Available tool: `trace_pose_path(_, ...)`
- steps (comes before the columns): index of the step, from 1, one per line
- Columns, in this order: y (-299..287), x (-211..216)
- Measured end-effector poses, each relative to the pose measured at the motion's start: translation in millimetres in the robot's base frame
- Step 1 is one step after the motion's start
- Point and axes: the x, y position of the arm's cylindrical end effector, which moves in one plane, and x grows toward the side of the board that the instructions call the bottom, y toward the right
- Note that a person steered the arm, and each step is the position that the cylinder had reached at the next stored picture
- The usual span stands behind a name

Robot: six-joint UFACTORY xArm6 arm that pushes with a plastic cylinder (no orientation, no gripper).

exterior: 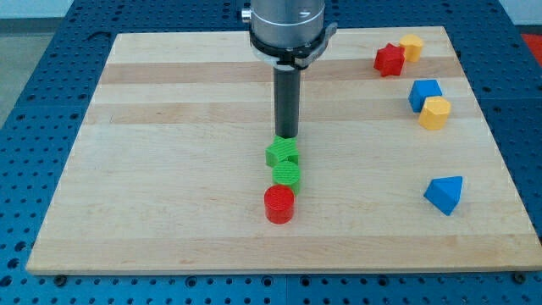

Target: Push the red star slightly left and up

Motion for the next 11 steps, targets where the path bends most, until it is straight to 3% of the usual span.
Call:
trace_pose_path(2, 1.2, 2.8)
trace_pose_path(3, 43.0, -7.5)
trace_pose_path(6, 196.6, -116.6)
trace_pose_path(7, 201.3, -124.0)
trace_pose_path(9, 136.0, -132.7)
trace_pose_path(11, 106.2, -127.7)
